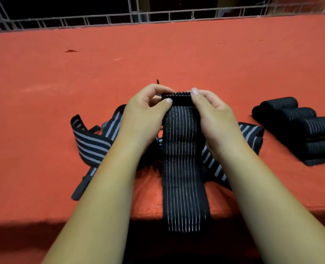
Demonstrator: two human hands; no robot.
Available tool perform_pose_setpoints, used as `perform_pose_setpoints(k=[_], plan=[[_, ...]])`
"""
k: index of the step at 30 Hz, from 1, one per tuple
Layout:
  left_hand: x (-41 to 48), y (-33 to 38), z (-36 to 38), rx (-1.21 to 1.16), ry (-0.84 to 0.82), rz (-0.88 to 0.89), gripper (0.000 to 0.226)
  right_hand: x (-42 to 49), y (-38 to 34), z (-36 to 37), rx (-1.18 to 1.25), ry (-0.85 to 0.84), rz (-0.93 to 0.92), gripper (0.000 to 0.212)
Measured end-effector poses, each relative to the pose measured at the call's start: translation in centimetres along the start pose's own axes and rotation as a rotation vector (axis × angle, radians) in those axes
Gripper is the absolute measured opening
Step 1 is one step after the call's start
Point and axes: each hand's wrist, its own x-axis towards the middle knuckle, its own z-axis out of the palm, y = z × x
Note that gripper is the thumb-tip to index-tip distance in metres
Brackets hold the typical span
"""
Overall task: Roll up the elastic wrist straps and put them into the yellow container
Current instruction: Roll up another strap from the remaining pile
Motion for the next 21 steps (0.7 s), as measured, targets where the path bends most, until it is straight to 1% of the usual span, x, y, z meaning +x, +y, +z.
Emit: perform_pose_setpoints(k=[3, 6, 11, 14, 16, 21], plan=[[0.0, 0.0, -0.2, -0.054, -0.033, -0.03, 0.023, 0.1, 0.4, -0.2, 0.024, 0.0, -0.006, 0.02], [0.0, 0.0, -0.2, -0.059, -0.063, -0.044, 0.023, 0.0, 0.3, -0.3, 0.04, 0.018, 0.003, 0.016], [-0.3, -0.2, -0.1, -0.062, -0.105, -0.081, 0.02, -0.4, -0.1, -0.5, 0.057, 0.065, -0.019, 0.019], [-0.4, -0.2, -0.1, -0.074, -0.074, -0.11, 0.017, -0.8, -0.2, -0.5, 0.062, 0.039, -0.047, 0.02], [-0.3, -0.3, -0.1, -0.13, -0.047, -0.131, 0.017, -1.1, -0.1, -0.6, 0.04, 0.013, -0.073, 0.021], [-0.3, -0.3, 0.2, -0.205, -0.013, -0.136, 0.021, -1.3, -0.2, -0.8, -0.012, -0.033, -0.085, 0.03]])
